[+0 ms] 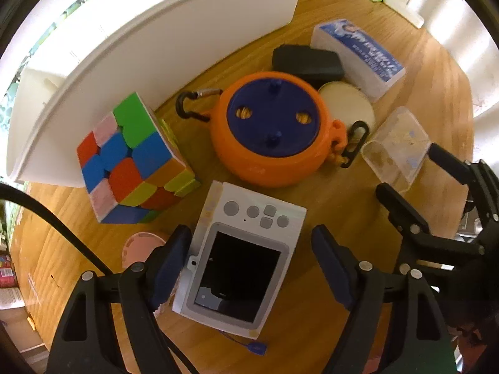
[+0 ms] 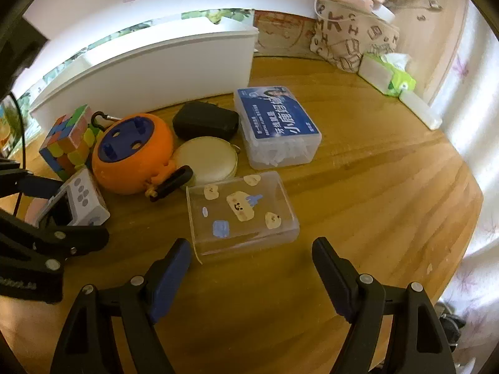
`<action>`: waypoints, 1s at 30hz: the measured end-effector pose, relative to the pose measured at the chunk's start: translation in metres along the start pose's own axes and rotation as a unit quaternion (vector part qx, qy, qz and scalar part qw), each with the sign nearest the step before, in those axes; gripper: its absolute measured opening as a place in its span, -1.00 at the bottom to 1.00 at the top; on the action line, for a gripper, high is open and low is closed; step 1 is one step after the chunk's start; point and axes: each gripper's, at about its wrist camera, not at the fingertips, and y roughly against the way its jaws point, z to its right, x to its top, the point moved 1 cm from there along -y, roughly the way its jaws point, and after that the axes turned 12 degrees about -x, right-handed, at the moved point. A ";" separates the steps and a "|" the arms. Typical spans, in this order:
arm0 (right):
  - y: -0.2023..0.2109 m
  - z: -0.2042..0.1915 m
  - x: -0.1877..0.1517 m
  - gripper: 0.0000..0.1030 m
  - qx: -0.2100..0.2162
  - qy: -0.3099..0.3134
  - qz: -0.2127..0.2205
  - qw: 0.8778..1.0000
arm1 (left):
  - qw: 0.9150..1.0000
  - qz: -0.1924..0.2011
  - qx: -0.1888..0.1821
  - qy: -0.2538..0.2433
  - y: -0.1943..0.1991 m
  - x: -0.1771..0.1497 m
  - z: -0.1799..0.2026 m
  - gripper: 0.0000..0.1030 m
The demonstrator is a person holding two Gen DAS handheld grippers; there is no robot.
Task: Organize rigid objects
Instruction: 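Grasp white handheld device with left tool while right tool grasps clear plastic box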
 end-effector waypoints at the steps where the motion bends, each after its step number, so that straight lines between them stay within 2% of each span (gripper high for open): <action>1: 0.001 -0.001 0.000 0.56 0.002 0.005 0.004 1.000 | 1.000 -0.005 0.002 0.003 -0.003 0.001 -0.001 0.57; 5: 0.002 -0.004 0.000 0.56 0.008 0.019 0.011 1.000 | 1.000 -0.008 0.005 0.009 -0.008 0.006 -0.005 0.52; 8: 0.003 -0.007 0.000 0.55 0.016 0.028 0.014 0.999 | 1.000 -0.008 0.003 0.013 -0.012 0.010 -0.003 0.41; 9: 0.004 -0.008 0.000 0.51 0.023 0.032 0.015 0.999 | 1.000 -0.008 0.004 0.015 -0.012 0.011 -0.004 0.36; 17: 0.002 -0.007 0.006 0.22 0.048 0.046 0.009 0.998 | 0.999 -0.020 0.007 0.027 -0.013 0.024 -0.001 0.35; 30: -0.008 0.003 0.023 0.17 0.096 0.087 -0.012 0.991 | 0.997 -0.037 0.018 0.063 -0.016 0.036 0.012 0.24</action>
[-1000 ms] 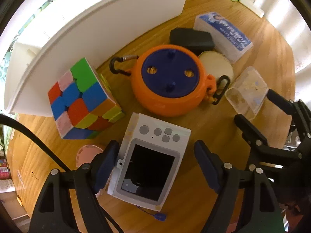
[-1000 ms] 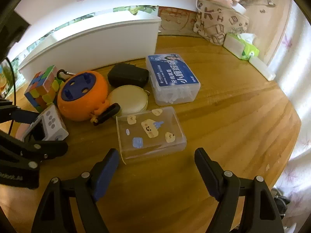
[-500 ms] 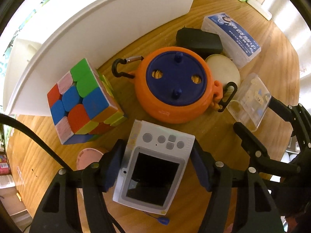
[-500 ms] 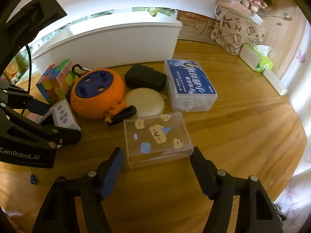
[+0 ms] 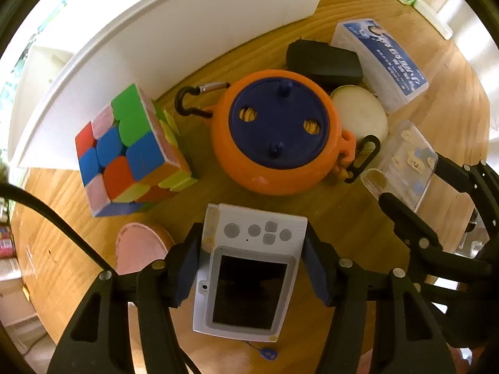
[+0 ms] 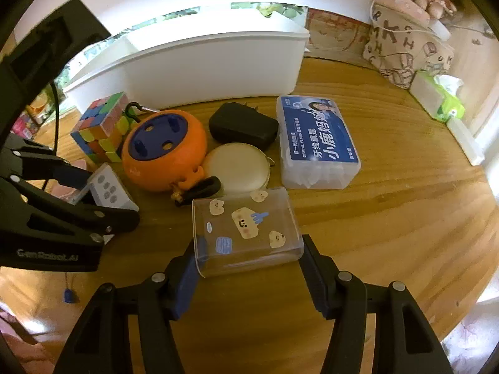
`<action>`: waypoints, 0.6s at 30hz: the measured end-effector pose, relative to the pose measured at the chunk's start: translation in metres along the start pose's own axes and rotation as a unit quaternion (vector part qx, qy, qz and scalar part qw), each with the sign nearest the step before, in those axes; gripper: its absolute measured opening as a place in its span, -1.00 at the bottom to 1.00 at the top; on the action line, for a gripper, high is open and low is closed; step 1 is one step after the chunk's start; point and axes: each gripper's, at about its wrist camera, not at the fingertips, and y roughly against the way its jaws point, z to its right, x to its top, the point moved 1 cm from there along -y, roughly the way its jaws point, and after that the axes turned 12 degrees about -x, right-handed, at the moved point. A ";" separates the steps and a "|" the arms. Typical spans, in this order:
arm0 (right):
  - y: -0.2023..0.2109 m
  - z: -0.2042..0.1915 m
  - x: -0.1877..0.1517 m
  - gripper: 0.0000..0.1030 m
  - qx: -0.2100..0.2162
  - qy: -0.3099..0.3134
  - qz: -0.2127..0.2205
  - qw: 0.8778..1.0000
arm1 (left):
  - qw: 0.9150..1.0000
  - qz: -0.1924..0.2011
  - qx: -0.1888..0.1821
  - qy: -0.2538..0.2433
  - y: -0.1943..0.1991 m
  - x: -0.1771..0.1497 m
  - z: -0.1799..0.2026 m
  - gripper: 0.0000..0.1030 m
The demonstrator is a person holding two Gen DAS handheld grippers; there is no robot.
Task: Organize rigid objects
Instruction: 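Grasp white handheld device with left tool while right tool grasps clear plastic box, then carry white device into bin and open left tool while right carries clear box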
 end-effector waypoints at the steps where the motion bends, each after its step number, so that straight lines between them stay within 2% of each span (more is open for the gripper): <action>1: -0.001 0.004 0.003 0.17 0.006 0.003 -0.001 1.000 | 1.000 -0.002 0.000 0.006 0.001 -0.001 0.001 0.24; 10: 0.004 0.015 0.015 0.16 0.050 0.057 -0.008 0.997 | 0.997 -0.009 -0.001 0.073 -0.003 -0.013 0.006 0.24; 18: 0.016 0.016 0.027 0.16 0.080 0.128 0.002 0.989 | 0.990 -0.005 -0.002 0.141 -0.006 -0.035 0.014 0.23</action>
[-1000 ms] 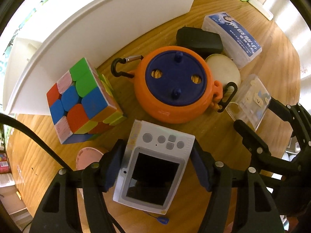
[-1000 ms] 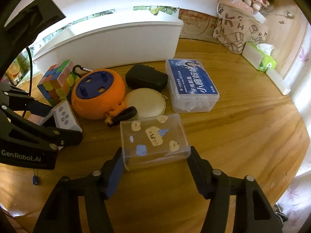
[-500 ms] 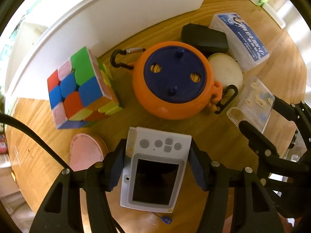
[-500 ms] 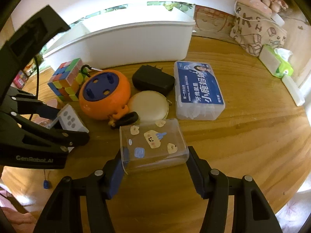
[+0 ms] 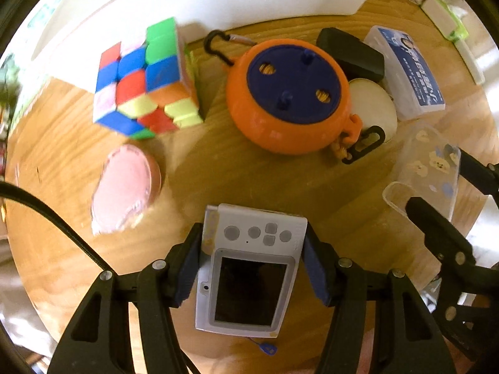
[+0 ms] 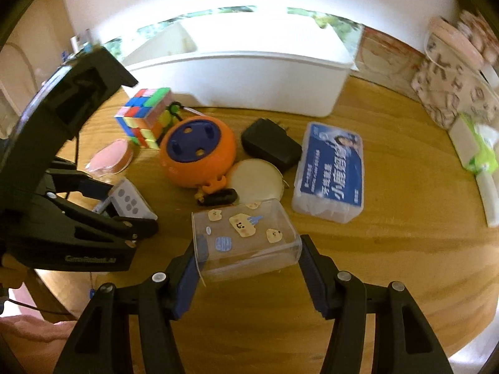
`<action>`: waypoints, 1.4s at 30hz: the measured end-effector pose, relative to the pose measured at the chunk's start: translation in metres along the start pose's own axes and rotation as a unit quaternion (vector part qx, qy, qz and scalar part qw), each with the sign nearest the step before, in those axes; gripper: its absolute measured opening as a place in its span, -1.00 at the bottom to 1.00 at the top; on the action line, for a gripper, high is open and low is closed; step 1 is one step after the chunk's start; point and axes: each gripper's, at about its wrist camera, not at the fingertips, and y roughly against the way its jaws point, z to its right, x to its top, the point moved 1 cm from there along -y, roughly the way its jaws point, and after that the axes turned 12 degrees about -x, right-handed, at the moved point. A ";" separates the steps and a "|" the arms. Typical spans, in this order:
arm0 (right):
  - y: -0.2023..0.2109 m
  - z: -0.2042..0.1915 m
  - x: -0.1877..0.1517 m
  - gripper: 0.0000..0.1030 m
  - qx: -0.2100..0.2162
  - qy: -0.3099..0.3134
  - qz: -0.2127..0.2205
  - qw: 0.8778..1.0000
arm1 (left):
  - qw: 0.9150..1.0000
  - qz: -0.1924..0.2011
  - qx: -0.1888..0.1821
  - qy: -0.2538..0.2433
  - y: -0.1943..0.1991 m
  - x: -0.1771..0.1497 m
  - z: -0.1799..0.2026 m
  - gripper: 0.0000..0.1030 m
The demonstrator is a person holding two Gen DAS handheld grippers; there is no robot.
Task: Organize rigid objects
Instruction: 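Carry white device into bin and open left tool while right carries clear box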
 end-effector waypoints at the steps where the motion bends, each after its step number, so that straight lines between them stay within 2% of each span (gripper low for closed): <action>1: 0.002 0.000 0.002 0.16 0.003 0.010 0.003 1.000 | 1.000 0.001 -0.003 0.009 0.000 -0.003 0.000 0.23; 14: 0.035 -0.003 0.029 0.16 0.035 0.104 0.043 0.993 | 0.998 0.027 0.003 0.048 0.019 -0.058 -0.009 0.22; 17: 0.042 -0.001 0.039 0.16 0.044 0.115 0.053 0.991 | 0.998 0.033 0.007 0.046 0.029 -0.061 -0.007 0.21; 22: 0.053 0.002 0.055 0.16 0.054 0.134 0.072 0.987 | 0.998 0.047 0.023 0.030 0.055 -0.085 -0.003 0.20; 30: 0.062 0.010 0.084 0.16 0.053 0.143 0.096 0.984 | 0.996 0.078 0.036 -0.001 0.098 -0.091 0.000 0.20; 37: 0.065 0.024 0.111 0.16 0.040 0.136 0.115 0.983 | 0.991 0.122 0.048 -0.024 0.138 -0.086 0.003 0.20; 42: 0.064 0.032 0.130 0.16 0.030 0.128 0.124 0.983 | 0.985 0.153 0.061 -0.046 0.165 -0.041 0.002 0.20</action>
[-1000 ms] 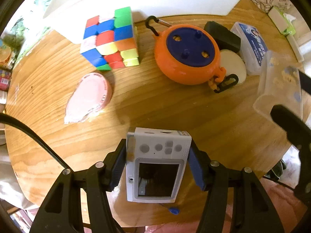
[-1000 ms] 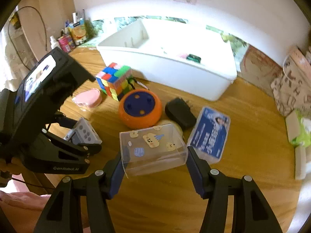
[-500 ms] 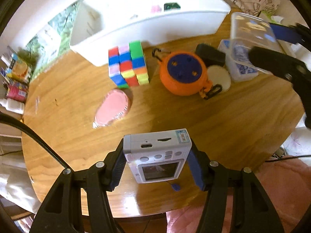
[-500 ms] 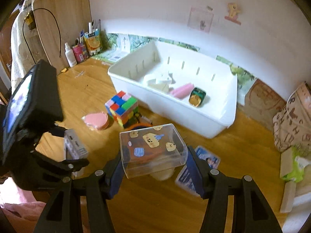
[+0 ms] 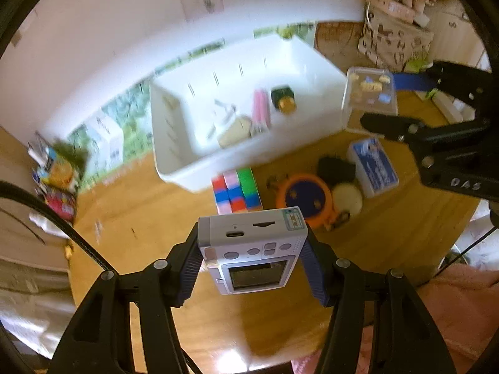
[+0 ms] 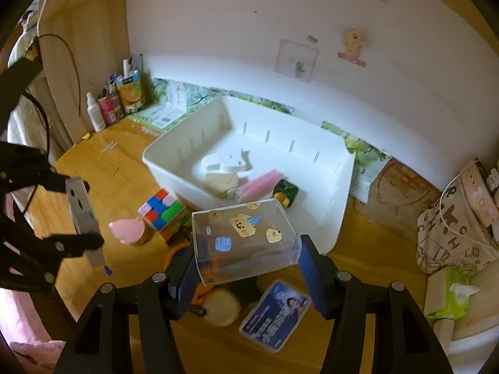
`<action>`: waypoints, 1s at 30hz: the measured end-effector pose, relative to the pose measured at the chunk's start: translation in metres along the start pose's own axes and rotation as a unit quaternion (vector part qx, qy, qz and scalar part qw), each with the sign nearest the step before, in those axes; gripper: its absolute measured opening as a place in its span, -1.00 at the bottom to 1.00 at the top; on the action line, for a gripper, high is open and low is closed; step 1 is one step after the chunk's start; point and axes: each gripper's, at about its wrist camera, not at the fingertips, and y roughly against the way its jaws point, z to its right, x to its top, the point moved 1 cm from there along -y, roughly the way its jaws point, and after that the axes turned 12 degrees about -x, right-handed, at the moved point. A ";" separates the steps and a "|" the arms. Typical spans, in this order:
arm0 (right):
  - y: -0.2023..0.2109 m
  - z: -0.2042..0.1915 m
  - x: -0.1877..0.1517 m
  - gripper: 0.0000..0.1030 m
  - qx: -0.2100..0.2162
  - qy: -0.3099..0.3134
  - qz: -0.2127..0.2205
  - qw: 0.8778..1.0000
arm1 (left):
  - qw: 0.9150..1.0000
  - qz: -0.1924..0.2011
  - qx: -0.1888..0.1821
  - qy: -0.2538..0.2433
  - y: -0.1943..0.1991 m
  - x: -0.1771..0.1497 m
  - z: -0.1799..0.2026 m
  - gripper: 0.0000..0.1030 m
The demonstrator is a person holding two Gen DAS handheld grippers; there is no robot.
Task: Organize rigid objects
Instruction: 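Carry white device into bin and open left tool while right carries clear box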
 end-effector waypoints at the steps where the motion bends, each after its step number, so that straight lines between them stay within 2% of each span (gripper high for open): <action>1: -0.002 0.003 0.004 0.16 -0.003 -0.002 0.002 1.000 | 1.000 0.007 0.002 -0.004 0.003 0.008 -0.002 0.20; 7: -0.008 0.013 0.020 0.16 -0.018 -0.009 0.008 1.000 | 0.999 0.043 0.012 -0.019 0.013 0.048 -0.014 0.20; 14: -0.020 0.024 0.036 0.16 -0.032 -0.028 0.014 0.999 | 0.997 0.077 0.016 -0.025 0.022 0.080 -0.027 0.20; 23: -0.053 0.022 0.047 0.08 -0.033 -0.042 0.005 0.999 | 0.995 0.097 -0.004 0.032 0.005 0.114 -0.059 0.20; 30: -0.091 0.018 0.053 -0.03 -0.024 -0.056 -0.019 0.998 | 0.991 0.109 0.002 0.078 -0.022 0.130 -0.089 0.20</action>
